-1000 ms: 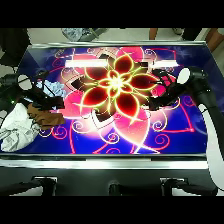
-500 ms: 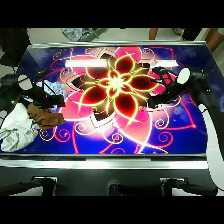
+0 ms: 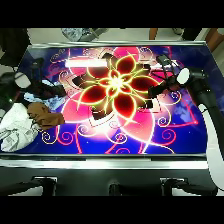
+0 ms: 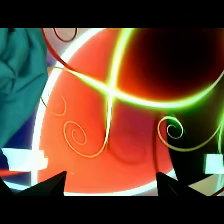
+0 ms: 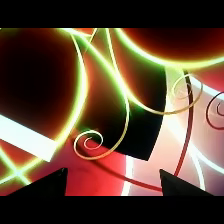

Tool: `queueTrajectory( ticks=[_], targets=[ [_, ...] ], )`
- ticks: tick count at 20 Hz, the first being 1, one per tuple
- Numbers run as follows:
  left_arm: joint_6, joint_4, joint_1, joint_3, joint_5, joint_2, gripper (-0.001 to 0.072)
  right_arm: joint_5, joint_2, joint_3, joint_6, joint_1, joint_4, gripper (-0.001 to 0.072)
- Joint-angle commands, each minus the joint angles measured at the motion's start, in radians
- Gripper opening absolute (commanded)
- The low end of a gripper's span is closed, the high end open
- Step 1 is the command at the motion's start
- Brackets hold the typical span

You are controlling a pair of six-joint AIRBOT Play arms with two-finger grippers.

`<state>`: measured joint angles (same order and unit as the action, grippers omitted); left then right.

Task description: Fold the shirts.

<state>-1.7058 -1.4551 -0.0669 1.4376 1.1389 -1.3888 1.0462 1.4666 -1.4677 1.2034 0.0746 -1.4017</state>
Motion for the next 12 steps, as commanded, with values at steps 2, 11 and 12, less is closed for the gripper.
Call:
queueTrajectory(
  ticks=[2,11,12],
  targets=[
    [-0.06,0.019,0.222,0.173,0.1,0.001,0.072,0.047,0.004,0.0,-0.126,0.0,-0.006,0.0695],
    [0.08,-0.002,0.769,-0.251,0.416,0.119,0.072,0.332,0.084,0.0,-0.15,0.001,0.068,0.0688],
    [0.088,-0.013,0.78,-0.318,0.368,0.133,0.072,0.346,0.085,0.0,-0.15,0.001,0.087,0.0688]
  ],
)
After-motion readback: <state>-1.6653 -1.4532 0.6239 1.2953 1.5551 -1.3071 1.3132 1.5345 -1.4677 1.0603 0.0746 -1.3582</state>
